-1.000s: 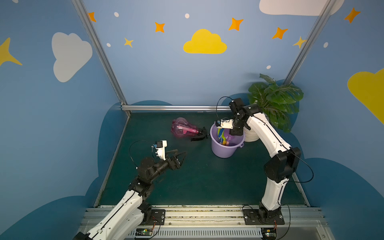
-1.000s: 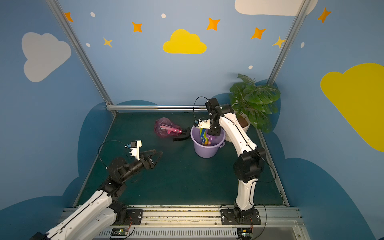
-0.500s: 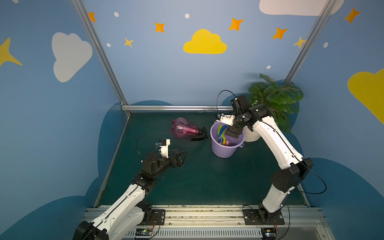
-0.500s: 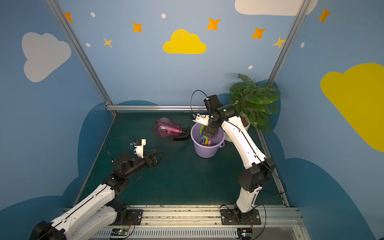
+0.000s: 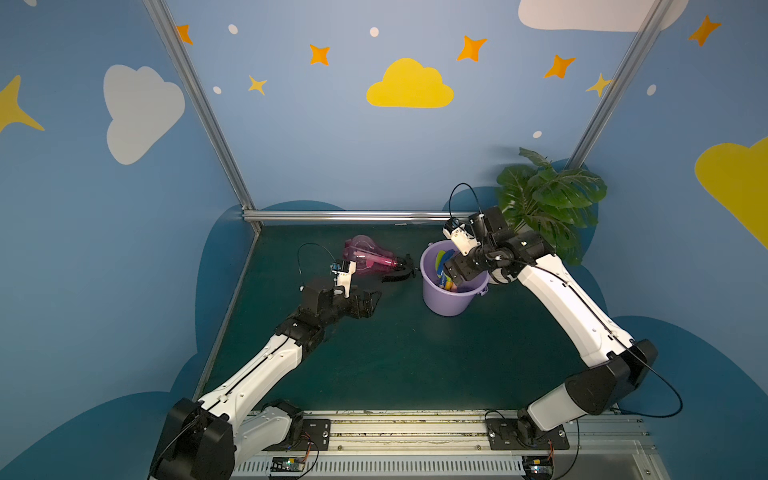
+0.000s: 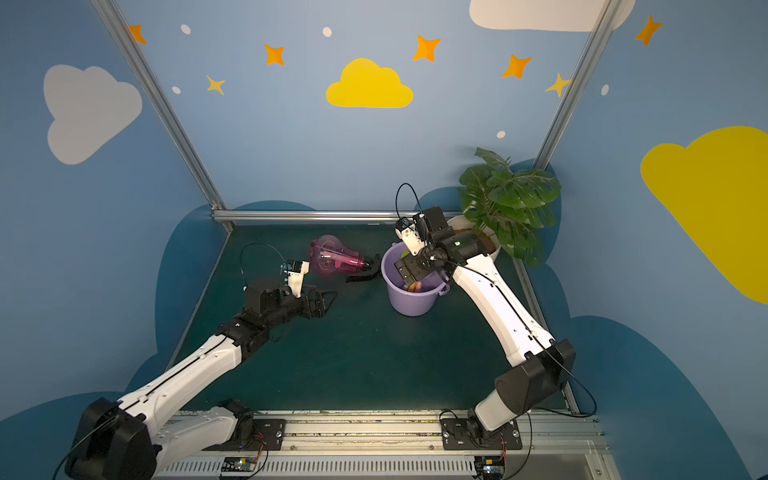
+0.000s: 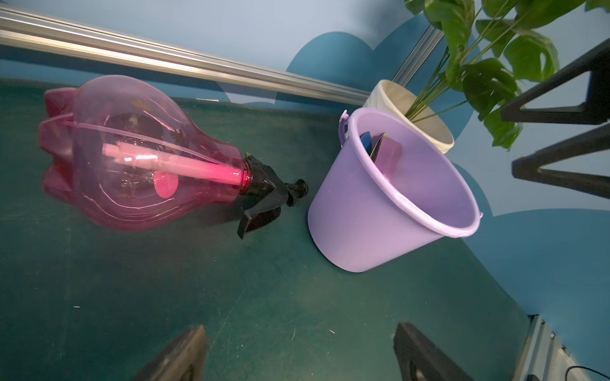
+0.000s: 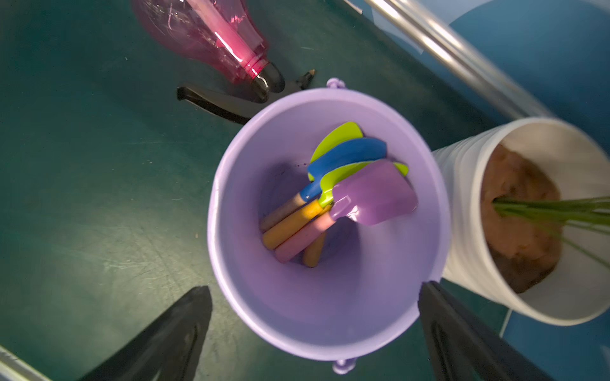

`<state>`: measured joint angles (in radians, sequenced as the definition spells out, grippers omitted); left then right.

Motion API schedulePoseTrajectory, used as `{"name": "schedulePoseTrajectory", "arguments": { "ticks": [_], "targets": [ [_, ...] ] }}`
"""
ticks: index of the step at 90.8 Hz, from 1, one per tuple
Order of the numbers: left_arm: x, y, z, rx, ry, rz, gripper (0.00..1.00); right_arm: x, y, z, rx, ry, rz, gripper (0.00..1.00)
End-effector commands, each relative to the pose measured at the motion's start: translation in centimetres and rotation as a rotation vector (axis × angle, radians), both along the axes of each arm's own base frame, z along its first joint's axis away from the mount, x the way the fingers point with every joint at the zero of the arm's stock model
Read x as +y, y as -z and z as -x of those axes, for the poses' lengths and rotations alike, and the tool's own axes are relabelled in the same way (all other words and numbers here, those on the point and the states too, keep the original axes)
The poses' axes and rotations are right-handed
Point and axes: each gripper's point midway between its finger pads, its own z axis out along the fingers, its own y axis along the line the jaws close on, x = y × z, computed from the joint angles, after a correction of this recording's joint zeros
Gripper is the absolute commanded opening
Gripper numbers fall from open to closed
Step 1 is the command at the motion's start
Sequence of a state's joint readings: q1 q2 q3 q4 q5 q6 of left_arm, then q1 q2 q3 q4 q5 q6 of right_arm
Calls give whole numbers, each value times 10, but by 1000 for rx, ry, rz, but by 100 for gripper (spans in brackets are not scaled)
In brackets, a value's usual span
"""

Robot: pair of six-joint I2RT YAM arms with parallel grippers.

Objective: Organize the gardening tools
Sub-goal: Place the gardening tool in the container, then adjust the gardening tool at the center of the board.

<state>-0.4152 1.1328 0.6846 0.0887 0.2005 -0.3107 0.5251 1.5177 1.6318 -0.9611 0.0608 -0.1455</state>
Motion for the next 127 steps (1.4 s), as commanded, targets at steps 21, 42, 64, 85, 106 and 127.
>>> {"name": "schedulePoseTrajectory", "arguments": {
  "ticks": [21, 42, 64, 85, 106, 127],
  "targets": [
    [-17, 2, -11, -187, 161, -405, 93, -13, -12, 49, -88, 108, -276, 98],
    [-47, 22, -12, -407, 377, -691, 92, -32, -8, 77, -128, 118, -300, 98],
    [-55, 53, -18, -530, 496, -990, 92, -48, -6, 95, -176, 128, -308, 98],
    [-69, 88, -40, -639, 532, -1285, 93, -52, -4, 105, -197, 123, -331, 98],
    [-85, 106, -66, -780, 520, -1492, 93, -49, 0, 111, -184, 100, -347, 98],
    [-97, 102, -80, -875, 494, -1543, 92, -48, 7, 113, -161, 99, -352, 98]
  ]
}}
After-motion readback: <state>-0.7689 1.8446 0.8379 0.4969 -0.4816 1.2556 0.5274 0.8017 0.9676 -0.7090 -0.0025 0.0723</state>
